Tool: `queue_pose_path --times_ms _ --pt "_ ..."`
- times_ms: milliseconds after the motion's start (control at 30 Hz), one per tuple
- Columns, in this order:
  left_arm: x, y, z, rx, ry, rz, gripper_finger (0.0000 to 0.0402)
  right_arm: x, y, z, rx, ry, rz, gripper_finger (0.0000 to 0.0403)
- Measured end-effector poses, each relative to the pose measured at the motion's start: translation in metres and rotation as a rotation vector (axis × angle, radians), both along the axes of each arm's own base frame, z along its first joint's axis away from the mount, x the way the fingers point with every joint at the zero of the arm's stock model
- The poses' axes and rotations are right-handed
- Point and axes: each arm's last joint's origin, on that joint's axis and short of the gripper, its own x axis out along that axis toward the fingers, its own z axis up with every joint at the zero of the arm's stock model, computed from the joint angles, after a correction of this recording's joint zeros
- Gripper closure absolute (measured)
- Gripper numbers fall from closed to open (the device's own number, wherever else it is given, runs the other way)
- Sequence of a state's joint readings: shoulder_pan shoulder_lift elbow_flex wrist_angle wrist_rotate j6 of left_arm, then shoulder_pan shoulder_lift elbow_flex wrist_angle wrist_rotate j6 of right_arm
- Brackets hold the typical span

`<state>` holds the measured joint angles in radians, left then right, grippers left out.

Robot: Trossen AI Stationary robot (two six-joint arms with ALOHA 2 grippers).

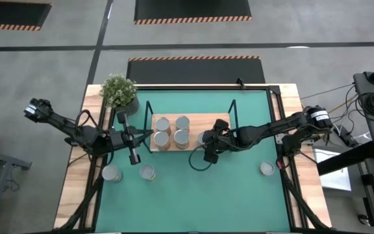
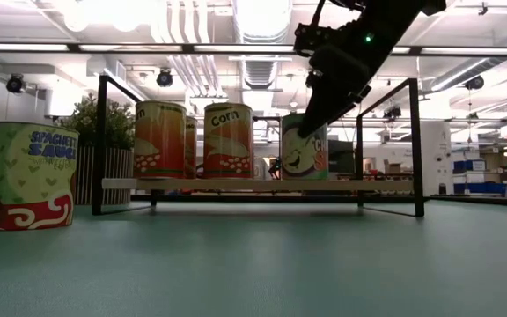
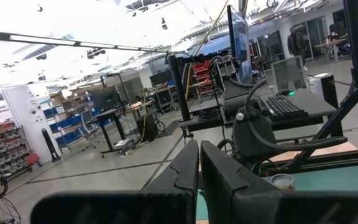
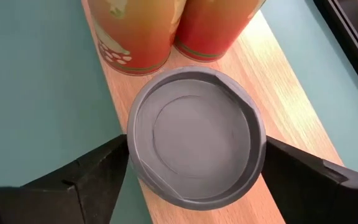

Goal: Pick and place cans onto a shelf
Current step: Put the canned chicken soup on the shelf, then put the canned spaghetti sauce on the shelf

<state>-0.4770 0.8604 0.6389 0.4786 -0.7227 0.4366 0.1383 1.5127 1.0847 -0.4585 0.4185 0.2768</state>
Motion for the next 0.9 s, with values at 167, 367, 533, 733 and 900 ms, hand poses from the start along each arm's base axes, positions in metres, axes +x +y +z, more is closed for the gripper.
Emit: queue_pose_path --times_ms 167,367,533,733,900 --pt "0.000 0.000 0.000 0.000 0.000 0.000 0.0402 0.001 0.000 0.001 -0.004 -0.003 0.005 0.0058" --pt "0.000 0.000 0.000 0.000 0.000 0.000 0.0402 0.004 0.001 0.008 -0.014 -0.016 0.022 0.0053" --pt "0.000 0.000 0.000 0.000 0.000 0.000 0.0402 0.008 0.001 0.018 -0.029 -0.034 0.046 0.0055" --pt "0.000 0.000 0.000 0.001 0.002 0.000 0.0402 0.004 0.022 0.038 -0.087 -0.086 0.126 0.0064" --pt "0.000 0.000 0.001 -0.026 -0.020 -0.005 0.0402 -0.017 0.052 0.054 -0.225 -0.146 0.137 0.0074"
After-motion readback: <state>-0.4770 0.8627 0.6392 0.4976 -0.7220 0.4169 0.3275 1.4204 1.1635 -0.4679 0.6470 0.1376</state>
